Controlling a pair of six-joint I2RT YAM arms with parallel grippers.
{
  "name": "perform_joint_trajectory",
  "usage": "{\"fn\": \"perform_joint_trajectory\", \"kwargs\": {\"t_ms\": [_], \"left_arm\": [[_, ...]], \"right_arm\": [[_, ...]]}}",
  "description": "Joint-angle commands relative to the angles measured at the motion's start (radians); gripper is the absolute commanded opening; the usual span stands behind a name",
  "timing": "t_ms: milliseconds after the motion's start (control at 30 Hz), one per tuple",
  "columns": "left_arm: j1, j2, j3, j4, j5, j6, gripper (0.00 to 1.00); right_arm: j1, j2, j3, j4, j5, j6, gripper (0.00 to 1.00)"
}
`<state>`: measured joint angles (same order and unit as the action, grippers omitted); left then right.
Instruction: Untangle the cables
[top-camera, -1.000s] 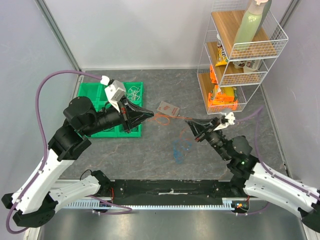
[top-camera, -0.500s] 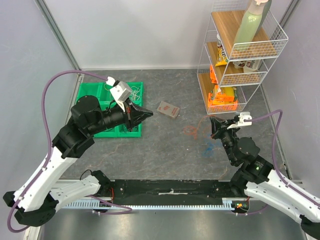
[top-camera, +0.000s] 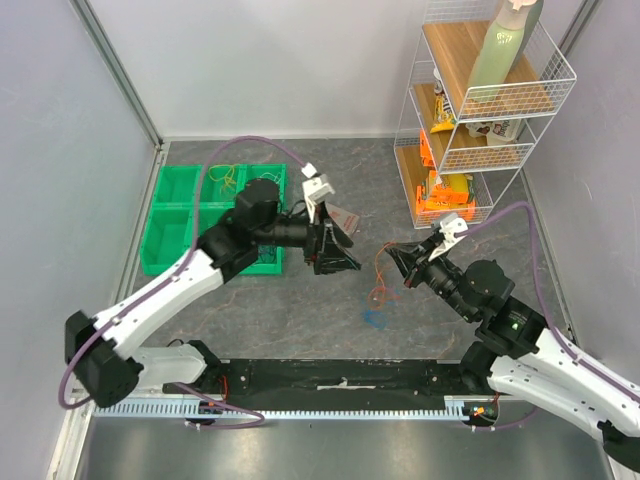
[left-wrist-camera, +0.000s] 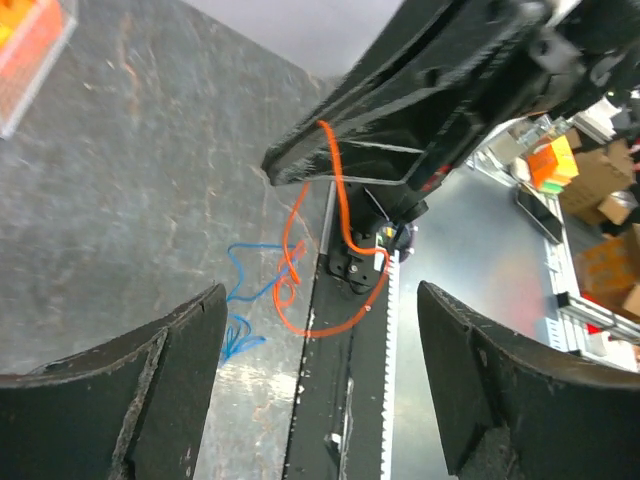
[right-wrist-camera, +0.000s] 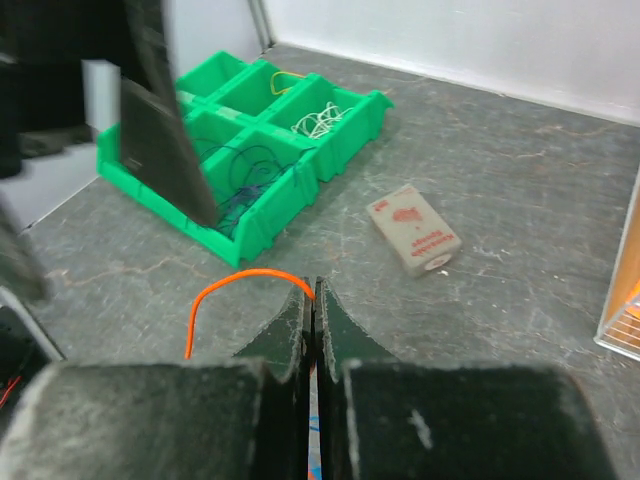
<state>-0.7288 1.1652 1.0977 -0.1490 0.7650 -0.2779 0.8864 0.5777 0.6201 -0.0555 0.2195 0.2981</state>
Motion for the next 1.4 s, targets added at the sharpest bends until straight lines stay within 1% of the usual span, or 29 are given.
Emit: {"fn": "perform_joint_trajectory", "kwargs": {"t_ms": [0, 100, 167, 267, 333, 367, 433, 500, 600, 633, 667, 700, 767, 867, 900, 967, 1033, 1100, 1200, 1300, 1367], "left_arm": [[-0.035, 0.077, -0.007, 0.193, 0.095, -0.125, 0.83], [-0.049, 0.123, -0.01, 0.268, 0.12, -0.174, 0.82], [-0.054, 0.139, -0.018, 0.308, 0.134, -0.202, 0.77], [-0.064, 0.163, -0.024, 0.327, 0.137, -0.228, 0.66], [-0.069, 0.188, -0.015, 0.303, 0.129, -0.225, 0.58], [-0.07, 0.2, -0.007, 0.284, 0.125, -0.218, 0.51], [-0.072, 0.224, 0.017, 0.215, 0.102, -0.199, 0.42], [-0.073, 0.243, 0.04, 0.157, 0.102, -0.176, 0.37], [-0.075, 0.251, 0.051, 0.131, 0.137, -0.164, 0.33], [-0.077, 0.248, 0.053, 0.121, 0.138, -0.155, 0.23], [-0.077, 0.242, 0.051, 0.115, 0.134, -0.149, 0.11], [-0.077, 0.234, 0.05, 0.108, 0.12, -0.139, 0.02], [-0.078, 0.211, 0.042, 0.106, 0.099, -0.127, 0.02], [-0.101, 0.163, 0.036, 0.146, 0.089, -0.11, 0.02], [-0.113, 0.142, 0.039, 0.179, 0.092, -0.113, 0.02], [-0.132, 0.113, 0.054, 0.227, 0.129, -0.141, 0.02], [-0.156, 0.102, 0.092, 0.253, 0.169, -0.191, 0.02], [-0.181, 0.109, 0.134, 0.255, 0.181, -0.227, 0.02], [-0.193, 0.103, 0.171, 0.259, 0.189, -0.262, 0.02], [-0.193, 0.062, 0.188, 0.241, 0.157, -0.245, 0.02], [-0.193, 0.038, 0.217, 0.191, 0.134, -0.21, 0.02]], "right_arm": [[-0.001, 0.014, 0.05, -0.035, -0.126, -0.017, 0.0], [0.0, 0.027, 0.046, -0.023, -0.15, -0.01, 0.0], [0.0, 0.039, 0.046, -0.015, -0.167, -0.007, 0.0], [0.002, 0.048, 0.044, -0.007, -0.186, 0.001, 0.0], [0.002, 0.042, 0.04, 0.0, -0.192, 0.007, 0.0], [0.0, 0.04, 0.038, 0.006, -0.193, 0.012, 0.0], [0.0, 0.039, 0.038, 0.008, -0.192, 0.015, 0.0], [0.0, 0.034, 0.038, 0.006, -0.18, 0.022, 0.0], [0.0, 0.028, 0.036, 0.01, -0.167, 0.03, 0.0], [0.0, 0.027, 0.036, 0.011, -0.166, 0.03, 0.0], [0.0, 0.025, 0.036, 0.01, -0.163, 0.032, 0.0], [0.0, 0.024, 0.036, 0.009, -0.161, 0.032, 0.0], [0.002, 0.027, 0.038, 0.011, -0.163, 0.033, 0.01], [0.002, 0.036, 0.027, 0.025, -0.144, 0.041, 0.1], [0.0, 0.037, 0.021, 0.029, -0.12, 0.059, 0.11], [0.0, 0.045, 0.003, 0.048, -0.054, 0.105, 0.14], [0.0, 0.056, -0.031, 0.135, -0.02, 0.151, 0.16], [0.0, 0.08, -0.068, 0.201, -0.017, 0.193, 0.19], [0.002, 0.158, -0.106, 0.31, -0.032, 0.236, 0.21], [-0.001, 0.23, -0.157, 0.367, -0.008, 0.265, 0.22], [-0.001, 0.258, -0.2, 0.372, 0.052, 0.298, 0.22]]}}
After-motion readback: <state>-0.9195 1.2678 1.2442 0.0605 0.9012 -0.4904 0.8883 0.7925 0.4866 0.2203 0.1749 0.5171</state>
